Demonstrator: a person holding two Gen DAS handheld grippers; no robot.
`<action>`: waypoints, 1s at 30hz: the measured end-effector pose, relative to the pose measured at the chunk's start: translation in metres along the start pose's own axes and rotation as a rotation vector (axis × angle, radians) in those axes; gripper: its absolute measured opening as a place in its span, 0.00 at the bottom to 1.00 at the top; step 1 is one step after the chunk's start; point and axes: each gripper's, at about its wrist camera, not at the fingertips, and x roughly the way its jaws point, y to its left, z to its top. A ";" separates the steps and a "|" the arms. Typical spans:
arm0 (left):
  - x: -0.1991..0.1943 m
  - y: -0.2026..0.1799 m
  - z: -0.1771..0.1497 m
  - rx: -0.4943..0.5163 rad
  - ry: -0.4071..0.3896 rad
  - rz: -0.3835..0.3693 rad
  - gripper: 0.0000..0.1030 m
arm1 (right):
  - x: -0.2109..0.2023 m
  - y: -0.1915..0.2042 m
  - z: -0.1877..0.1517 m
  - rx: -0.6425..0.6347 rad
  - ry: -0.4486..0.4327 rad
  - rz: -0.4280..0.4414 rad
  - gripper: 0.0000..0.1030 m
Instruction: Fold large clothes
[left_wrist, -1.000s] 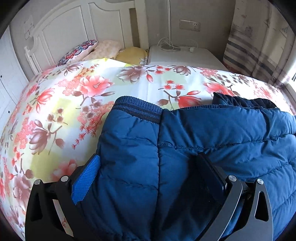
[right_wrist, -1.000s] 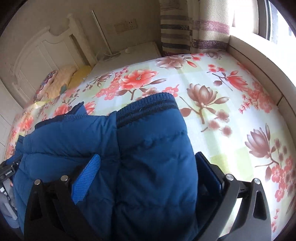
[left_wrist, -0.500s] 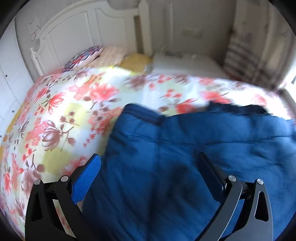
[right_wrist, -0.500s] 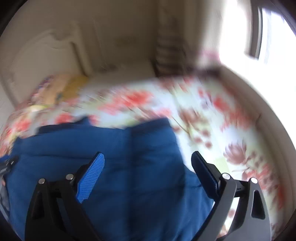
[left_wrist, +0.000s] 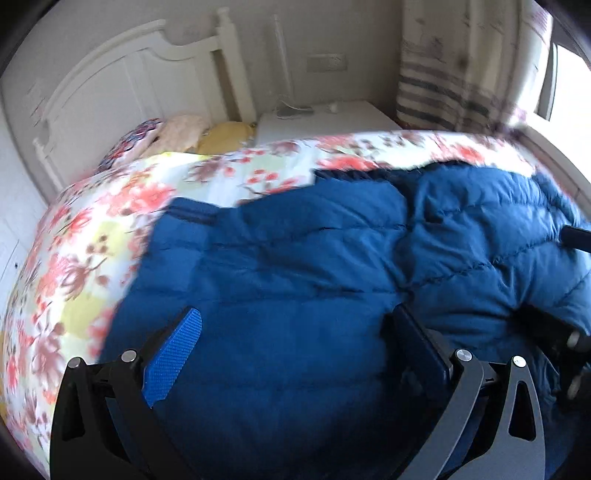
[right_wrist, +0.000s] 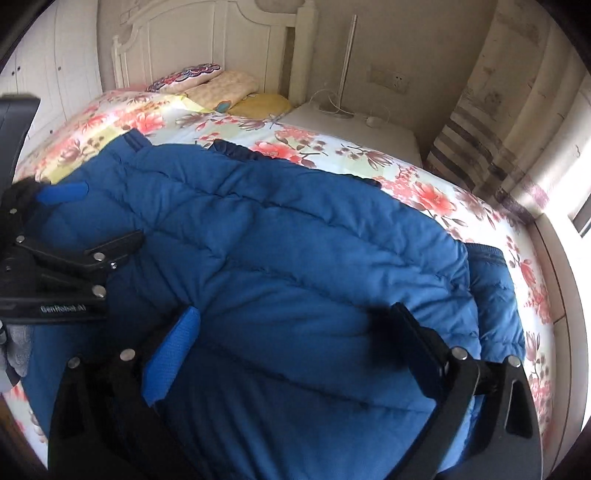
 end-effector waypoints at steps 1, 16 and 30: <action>-0.007 0.011 -0.002 -0.023 -0.016 0.006 0.96 | -0.008 -0.010 -0.002 0.026 -0.021 -0.027 0.97; 0.013 0.104 -0.037 -0.271 0.033 -0.077 0.96 | -0.003 -0.114 -0.057 0.356 -0.038 0.079 0.98; -0.039 -0.041 -0.040 0.048 -0.044 -0.075 0.96 | -0.055 0.023 -0.072 -0.021 -0.111 0.031 0.97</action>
